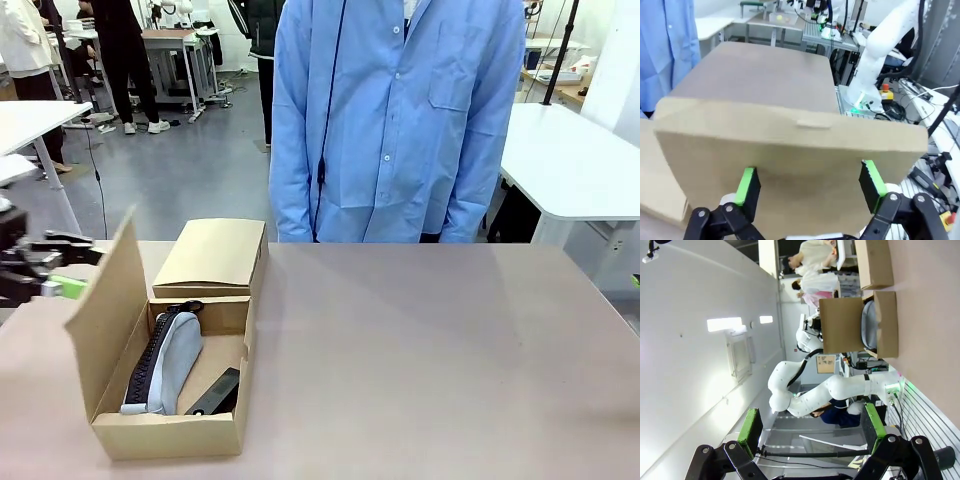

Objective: Place items inside the box.
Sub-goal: Close the lid of the Mailer Box closest to the robot.

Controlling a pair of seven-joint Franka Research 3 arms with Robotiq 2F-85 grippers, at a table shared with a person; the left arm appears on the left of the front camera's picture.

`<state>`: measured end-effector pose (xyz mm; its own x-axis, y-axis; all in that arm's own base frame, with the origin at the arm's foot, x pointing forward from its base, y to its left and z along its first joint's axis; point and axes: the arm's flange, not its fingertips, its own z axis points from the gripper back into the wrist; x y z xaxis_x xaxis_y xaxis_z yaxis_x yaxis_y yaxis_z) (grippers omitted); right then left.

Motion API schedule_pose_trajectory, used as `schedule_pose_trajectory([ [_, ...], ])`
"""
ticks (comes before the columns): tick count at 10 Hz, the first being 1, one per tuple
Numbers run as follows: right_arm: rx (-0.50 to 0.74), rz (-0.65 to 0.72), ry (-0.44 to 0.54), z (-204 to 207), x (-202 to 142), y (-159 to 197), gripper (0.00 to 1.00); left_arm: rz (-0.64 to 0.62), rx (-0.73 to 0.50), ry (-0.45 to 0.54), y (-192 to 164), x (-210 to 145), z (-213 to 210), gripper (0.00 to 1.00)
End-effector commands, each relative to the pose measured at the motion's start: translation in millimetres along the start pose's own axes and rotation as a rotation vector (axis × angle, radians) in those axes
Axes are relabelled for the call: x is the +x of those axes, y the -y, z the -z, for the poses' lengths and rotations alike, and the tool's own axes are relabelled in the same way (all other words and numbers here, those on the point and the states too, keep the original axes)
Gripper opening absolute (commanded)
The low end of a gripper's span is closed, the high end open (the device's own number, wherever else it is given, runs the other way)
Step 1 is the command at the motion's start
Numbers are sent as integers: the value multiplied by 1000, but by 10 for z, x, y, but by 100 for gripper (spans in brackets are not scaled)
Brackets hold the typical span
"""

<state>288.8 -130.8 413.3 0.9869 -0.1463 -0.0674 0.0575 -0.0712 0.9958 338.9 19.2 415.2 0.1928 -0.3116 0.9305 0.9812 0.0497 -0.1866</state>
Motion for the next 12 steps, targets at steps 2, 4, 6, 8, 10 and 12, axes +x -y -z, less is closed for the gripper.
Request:
schedule_pose_trajectory([
  [2,13,23,5,21,-27,-59,100,-35,23,-9,697,-506,1180,100],
  [4,13,23,5,21,-27,-59,100,-50,62,-34,671,-731,1489,100],
  [6,13,23,5,21,-27,-59,100,-23,71,-96,732,-1038,1669,100],
  [8,13,23,5,21,-27,-59,100,50,51,-150,861,-1278,1672,100],
  [10,13,23,5,21,-27,-59,100,62,33,-128,914,-1272,1584,100],
  [12,13,23,5,21,-27,-59,100,49,10,-74,950,-1143,1450,100],
])
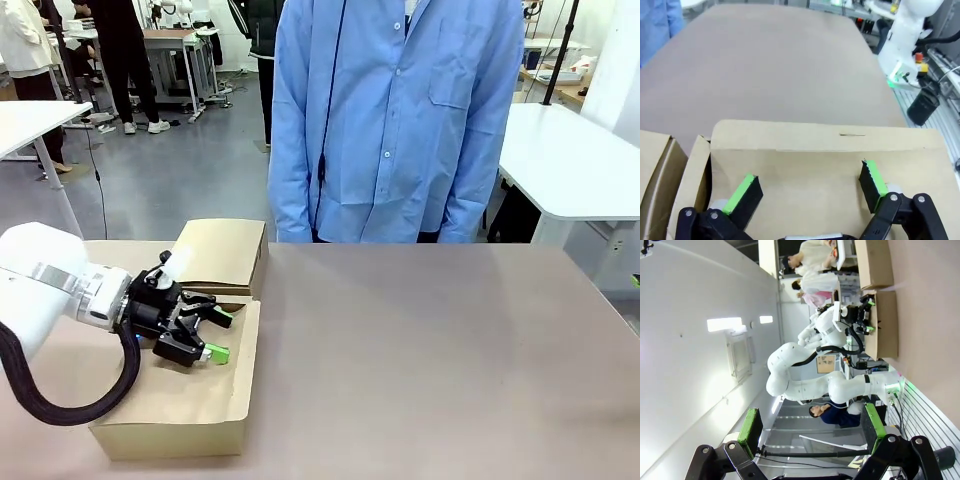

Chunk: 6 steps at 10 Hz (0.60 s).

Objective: Place items inside the box.
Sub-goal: Close the lid of the Mailer Box closest to the robot.

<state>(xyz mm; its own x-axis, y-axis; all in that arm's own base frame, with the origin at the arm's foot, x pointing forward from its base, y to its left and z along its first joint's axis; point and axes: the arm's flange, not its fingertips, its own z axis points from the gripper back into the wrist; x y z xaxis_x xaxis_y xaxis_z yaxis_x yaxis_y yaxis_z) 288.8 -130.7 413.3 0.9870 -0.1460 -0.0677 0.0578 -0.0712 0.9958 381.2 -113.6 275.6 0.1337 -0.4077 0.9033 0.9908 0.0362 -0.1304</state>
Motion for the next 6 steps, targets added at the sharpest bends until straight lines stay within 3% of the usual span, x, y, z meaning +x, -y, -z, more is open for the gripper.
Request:
schedule_pose_trajectory([
  [1,13,23,5,20,-27,-60,100,-29,-23,65,1613,-170,-347,100],
  [4,13,23,5,20,-27,-60,100,-90,-82,333,1755,379,-1131,100],
  [5,13,23,5,20,-27,-60,100,-187,-74,328,1723,483,-1358,100],
  [6,13,23,5,20,-27,-60,100,-329,-21,235,1626,544,-1568,100],
])
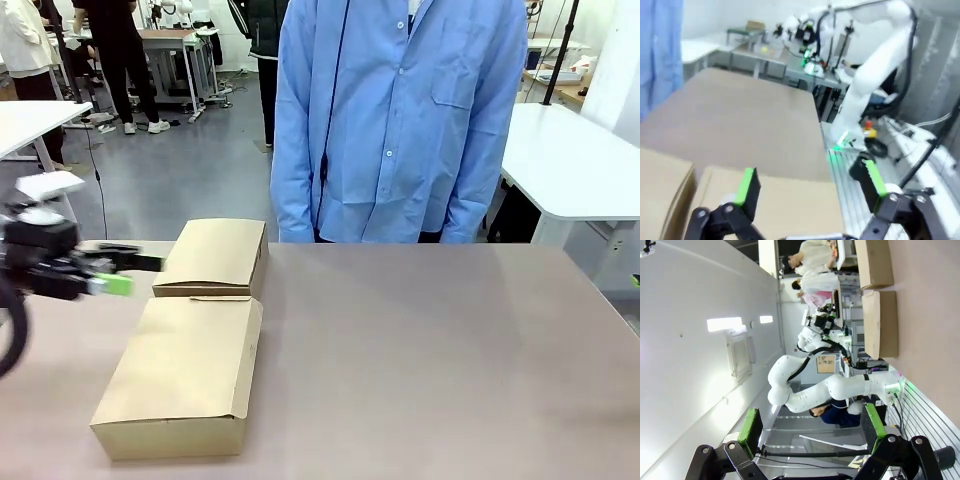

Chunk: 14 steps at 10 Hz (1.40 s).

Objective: Place items inside the box.
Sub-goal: Close the lid of the Mailer Box closest to the robot.

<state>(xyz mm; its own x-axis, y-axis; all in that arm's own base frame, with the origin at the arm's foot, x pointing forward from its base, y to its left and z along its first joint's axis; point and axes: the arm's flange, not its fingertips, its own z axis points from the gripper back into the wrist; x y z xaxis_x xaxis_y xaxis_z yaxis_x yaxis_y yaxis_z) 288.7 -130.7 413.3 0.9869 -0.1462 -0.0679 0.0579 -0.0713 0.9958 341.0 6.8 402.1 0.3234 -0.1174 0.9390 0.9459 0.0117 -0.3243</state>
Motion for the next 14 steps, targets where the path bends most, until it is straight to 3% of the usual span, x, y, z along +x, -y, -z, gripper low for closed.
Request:
schedule_pose_trajectory([
  [1,13,23,5,20,-26,-60,100,-312,208,-202,945,-162,-119,100],
  [2,13,23,5,20,-26,-60,100,-541,302,-250,785,-72,-320,100],
  [3,13,23,5,20,-26,-60,100,-780,534,-248,665,-37,-417,100],
  [5,13,23,5,20,-26,-60,100,-1132,479,-170,381,-9,-640,100],
  [6,13,23,5,20,-26,-60,100,-473,460,-203,377,197,-958,100],
  [14,13,23,5,20,-26,-60,100,-473,460,-203,377,197,-958,100],
])
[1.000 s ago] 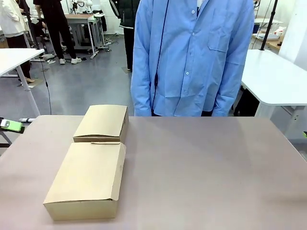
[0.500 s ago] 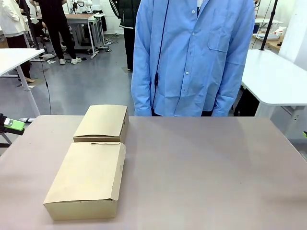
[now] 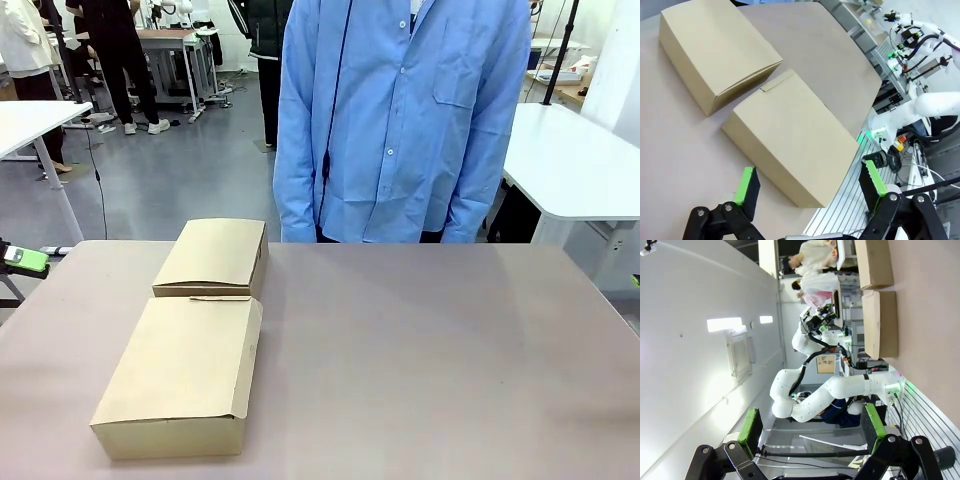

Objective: Place items inside the box.
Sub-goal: Close the lid of the Mailer Box closest to the robot.

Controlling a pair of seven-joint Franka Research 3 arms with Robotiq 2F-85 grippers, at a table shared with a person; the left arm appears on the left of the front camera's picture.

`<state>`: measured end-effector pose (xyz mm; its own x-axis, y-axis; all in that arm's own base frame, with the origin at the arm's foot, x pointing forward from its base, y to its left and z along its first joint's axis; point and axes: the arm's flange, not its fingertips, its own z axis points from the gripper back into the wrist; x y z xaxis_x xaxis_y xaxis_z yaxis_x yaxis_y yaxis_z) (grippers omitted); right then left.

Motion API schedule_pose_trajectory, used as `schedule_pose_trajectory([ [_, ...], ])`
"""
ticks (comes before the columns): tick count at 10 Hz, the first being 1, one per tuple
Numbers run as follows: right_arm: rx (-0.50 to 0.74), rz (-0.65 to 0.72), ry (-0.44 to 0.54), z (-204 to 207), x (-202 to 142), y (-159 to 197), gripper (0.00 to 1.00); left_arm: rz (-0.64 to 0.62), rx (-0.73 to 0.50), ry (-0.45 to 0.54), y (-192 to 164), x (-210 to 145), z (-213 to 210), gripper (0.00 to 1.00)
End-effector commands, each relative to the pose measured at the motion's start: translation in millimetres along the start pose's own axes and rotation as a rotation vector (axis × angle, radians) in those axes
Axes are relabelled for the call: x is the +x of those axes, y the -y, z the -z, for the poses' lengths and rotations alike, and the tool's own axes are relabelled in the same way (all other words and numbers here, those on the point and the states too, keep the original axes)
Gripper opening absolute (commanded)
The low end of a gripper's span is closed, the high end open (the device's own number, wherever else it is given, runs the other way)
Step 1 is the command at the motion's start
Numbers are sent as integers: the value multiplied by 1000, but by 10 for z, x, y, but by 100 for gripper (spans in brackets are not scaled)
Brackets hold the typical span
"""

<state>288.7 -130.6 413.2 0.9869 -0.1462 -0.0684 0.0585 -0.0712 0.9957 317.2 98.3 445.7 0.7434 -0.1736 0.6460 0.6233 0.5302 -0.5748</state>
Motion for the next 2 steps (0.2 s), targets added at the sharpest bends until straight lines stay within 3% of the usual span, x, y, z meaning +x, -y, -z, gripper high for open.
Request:
schedule_pose_trajectory([
  [1,13,22,5,20,-27,-61,100,13,-7,2,3,-35,-5,100],
  [2,13,22,5,20,-27,-61,100,13,-7,2,3,-35,-5,100],
])
